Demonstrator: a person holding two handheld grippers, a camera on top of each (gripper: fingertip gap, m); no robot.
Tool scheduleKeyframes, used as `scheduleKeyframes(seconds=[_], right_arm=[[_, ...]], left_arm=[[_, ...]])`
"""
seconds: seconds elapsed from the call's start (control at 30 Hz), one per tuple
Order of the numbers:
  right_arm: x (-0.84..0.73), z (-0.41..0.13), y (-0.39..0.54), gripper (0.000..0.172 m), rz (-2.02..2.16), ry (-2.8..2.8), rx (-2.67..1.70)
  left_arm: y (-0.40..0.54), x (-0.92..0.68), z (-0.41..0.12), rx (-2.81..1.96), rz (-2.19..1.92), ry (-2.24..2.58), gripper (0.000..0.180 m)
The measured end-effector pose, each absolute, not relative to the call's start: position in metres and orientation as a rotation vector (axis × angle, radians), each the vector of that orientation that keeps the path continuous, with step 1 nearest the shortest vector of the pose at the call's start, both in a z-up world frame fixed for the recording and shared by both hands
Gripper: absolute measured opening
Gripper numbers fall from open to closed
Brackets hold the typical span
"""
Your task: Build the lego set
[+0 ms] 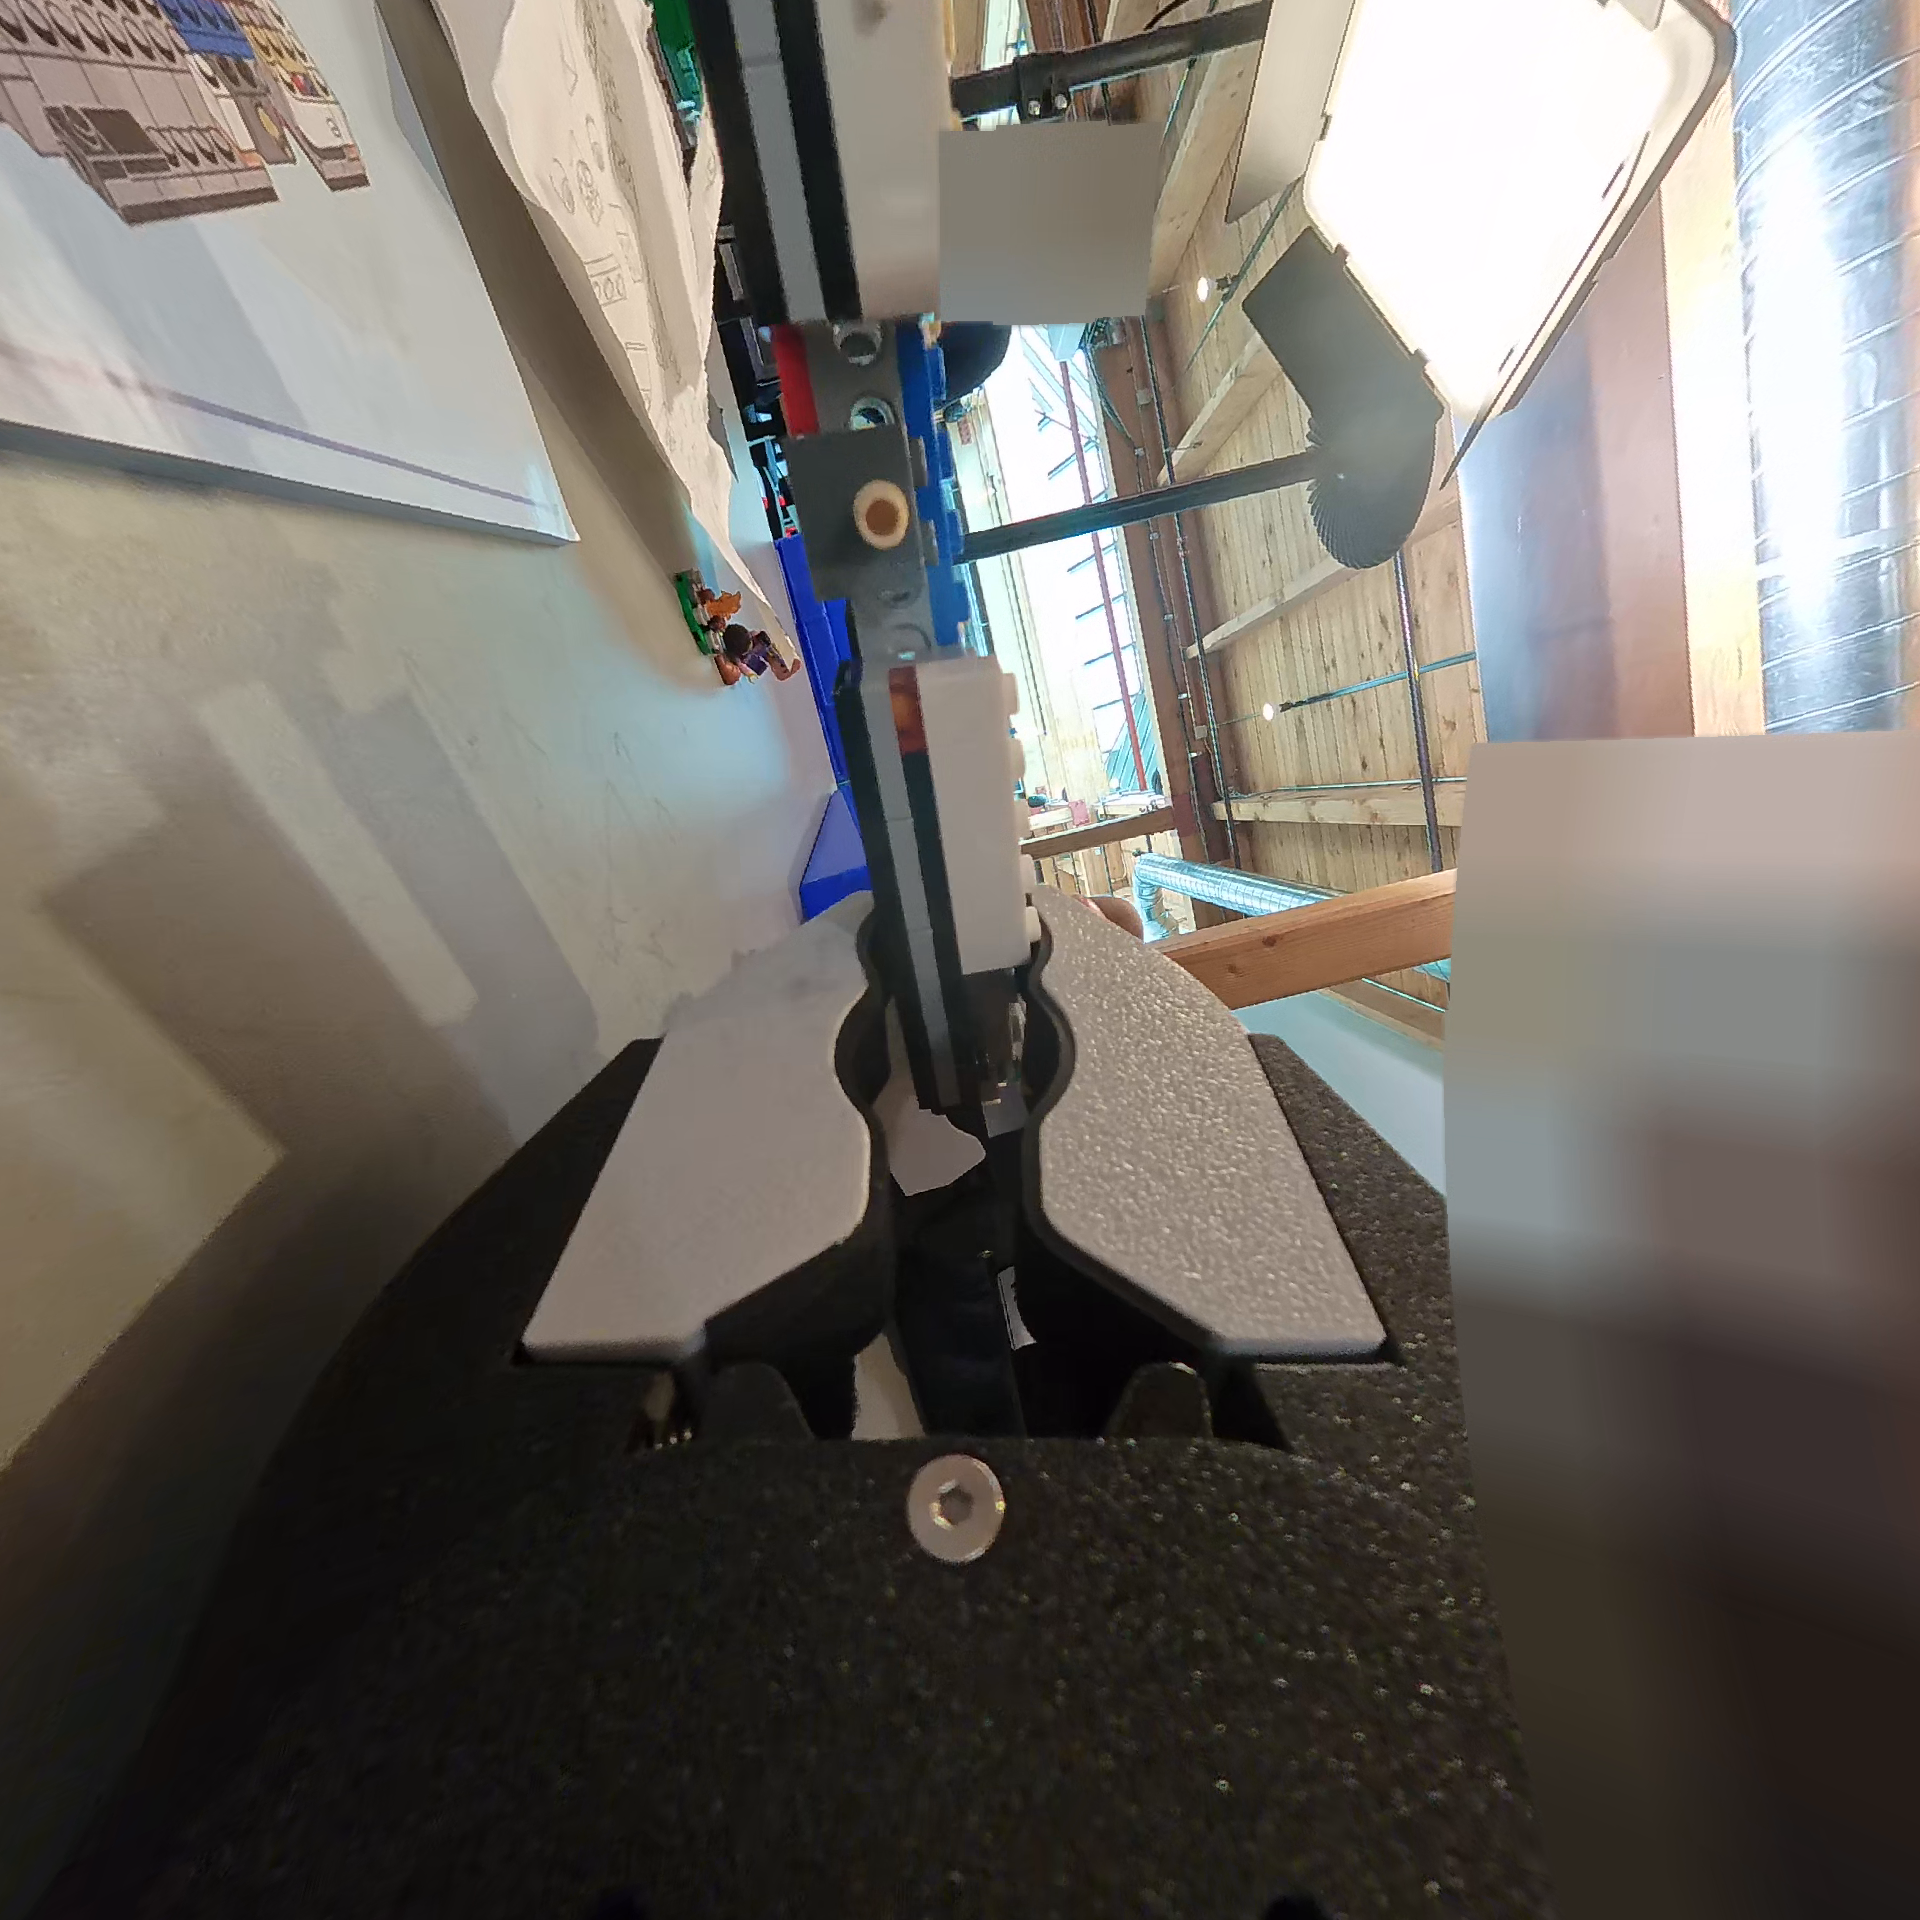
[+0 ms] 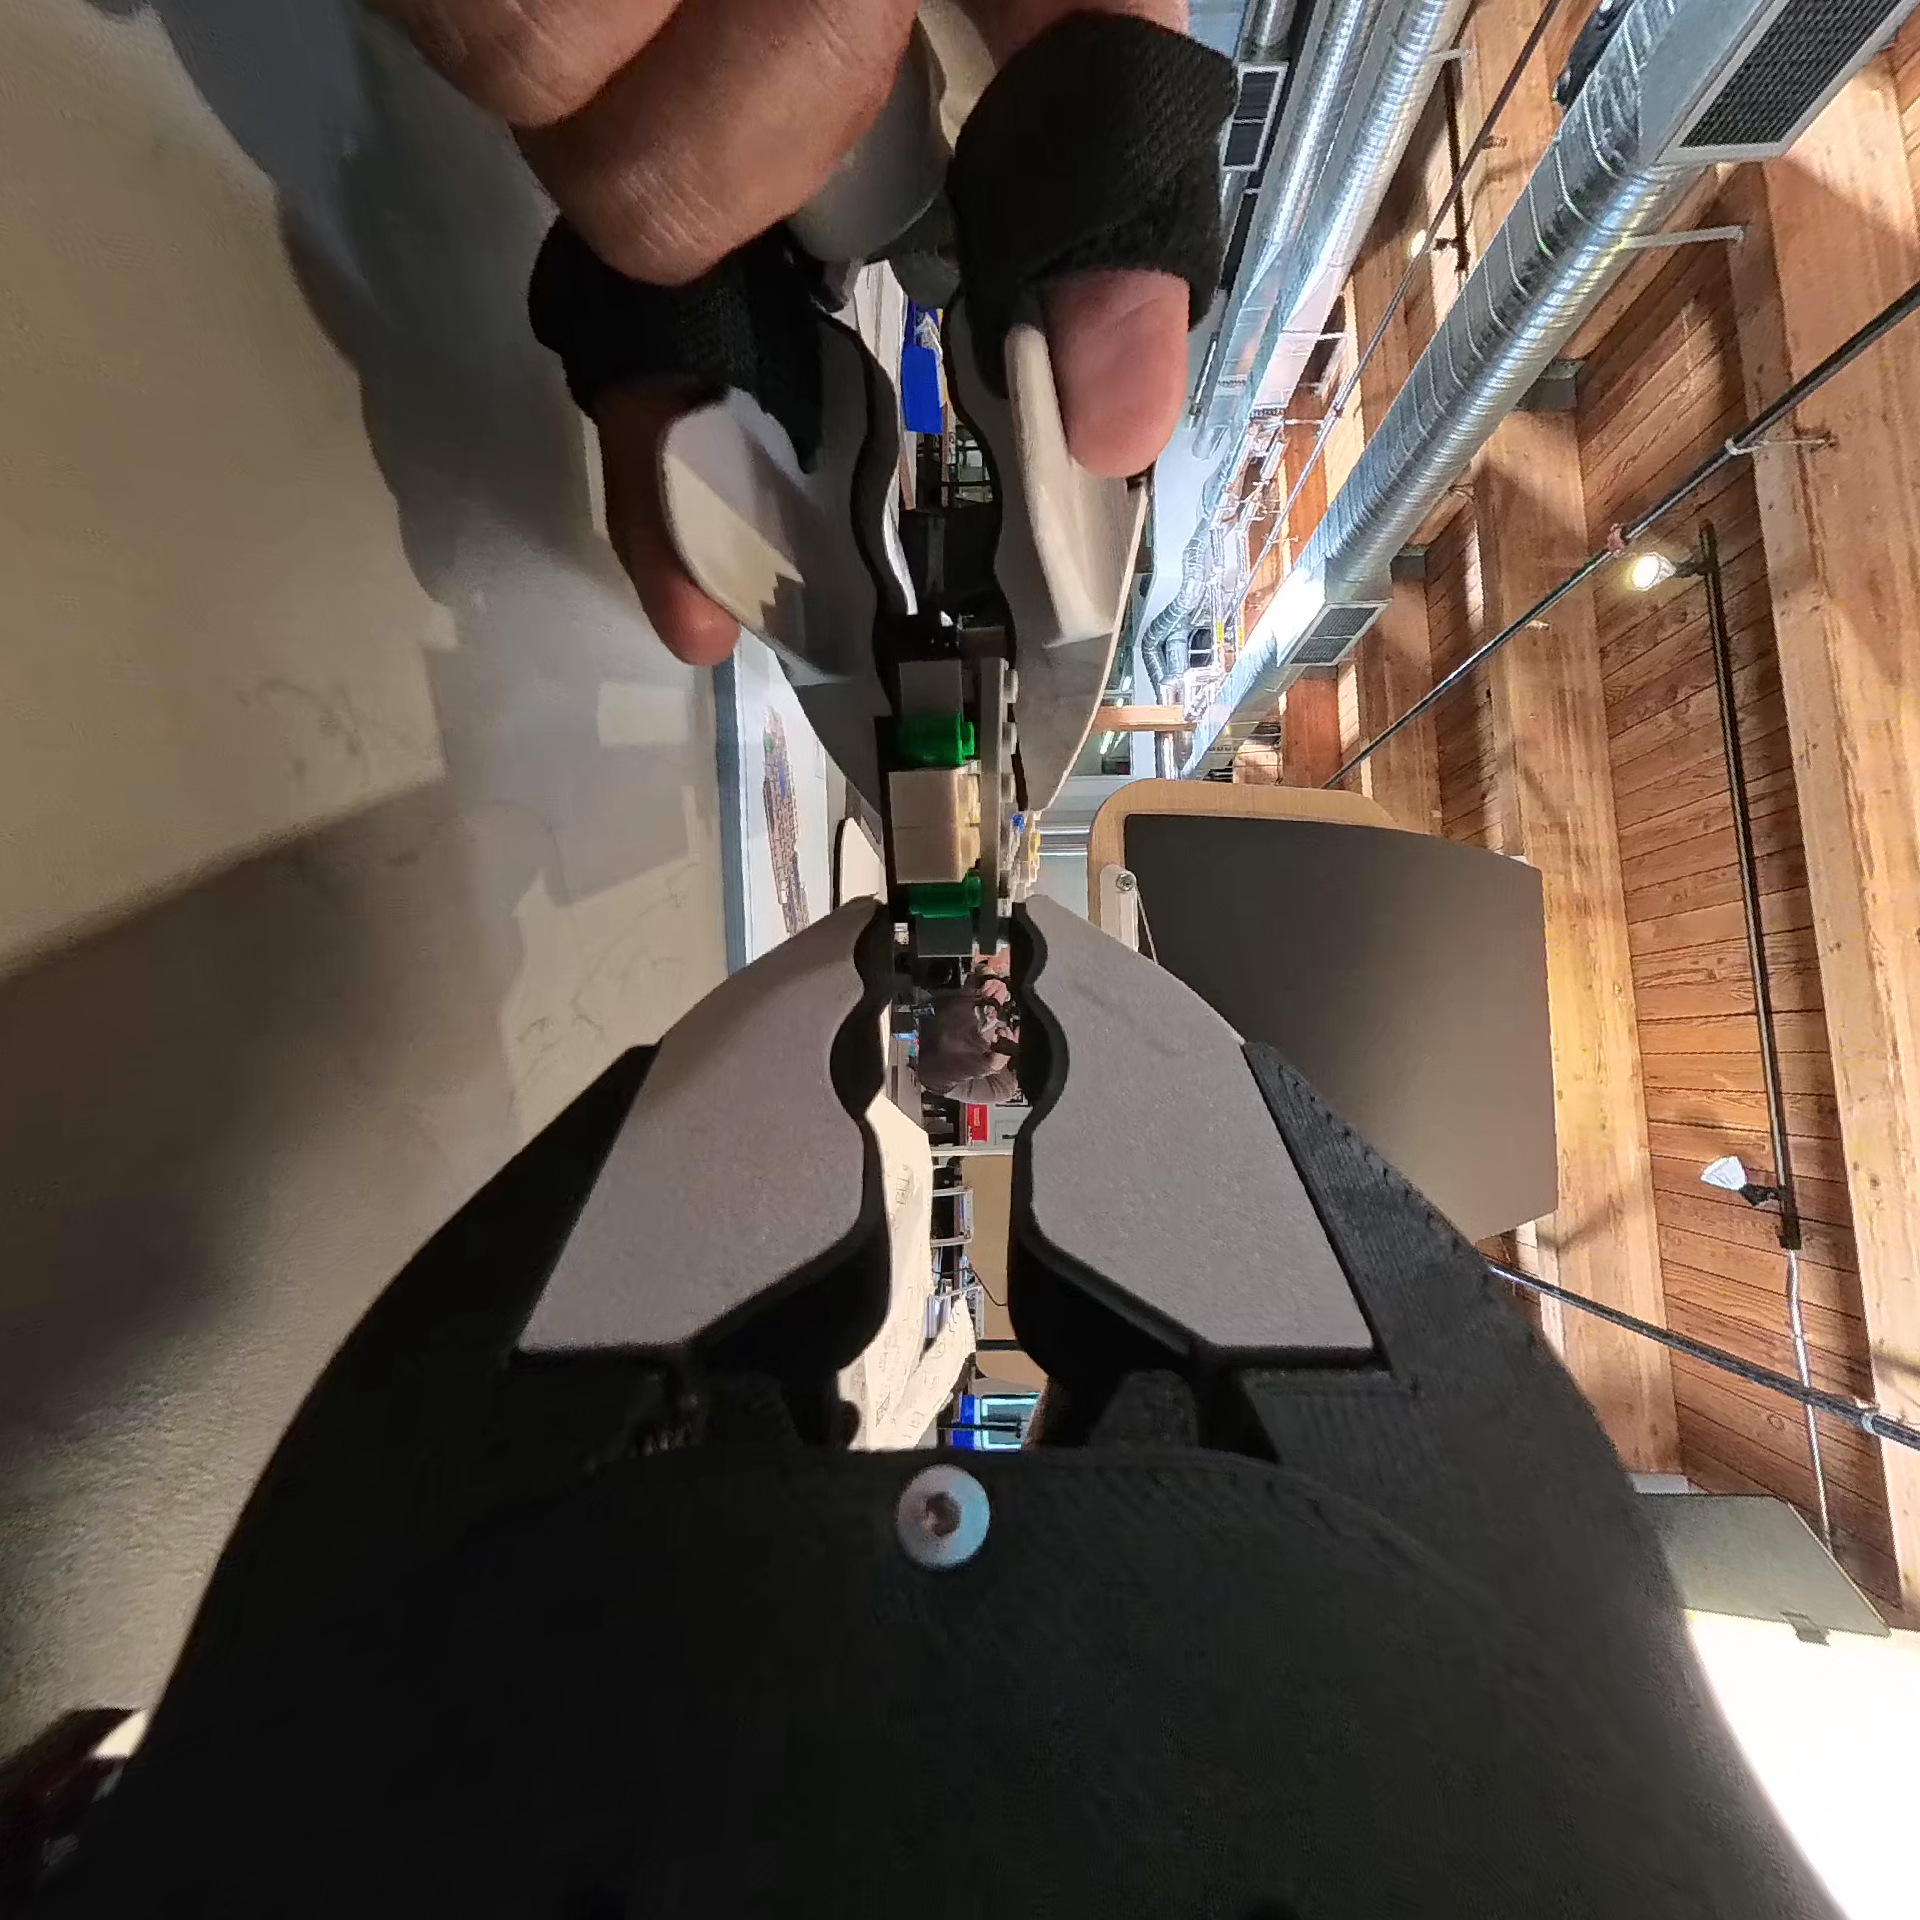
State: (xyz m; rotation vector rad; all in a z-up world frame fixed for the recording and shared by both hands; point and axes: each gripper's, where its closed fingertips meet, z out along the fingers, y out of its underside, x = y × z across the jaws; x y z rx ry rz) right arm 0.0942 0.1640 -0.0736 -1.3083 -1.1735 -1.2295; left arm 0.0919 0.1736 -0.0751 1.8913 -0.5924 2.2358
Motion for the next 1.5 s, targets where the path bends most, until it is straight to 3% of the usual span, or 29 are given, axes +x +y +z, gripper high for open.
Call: scheduleKeyframes(seconds=[0.8, 1.03, 1.5], right_arm=[[0.090, -0.065, 0.159, 0.021, -1.250, -1.180, -1.297], [0.099, -0.060, 0.157, 0.031, -1.212, -1.098, -1.348], [0.126, -0.089, 0.155, 0.028, -0.693, -0.714, -1.831]], left_arm=[[0.173, 0.092, -0.070, 1.858, 2.285, -0.590, 0.021], [0.180, 0.093, -0.072, 1.836, 2.296, -0.501, 0.021], [0.182, 0.091, -0.064, 1.733, 2.347, -0.450, 0.021]])
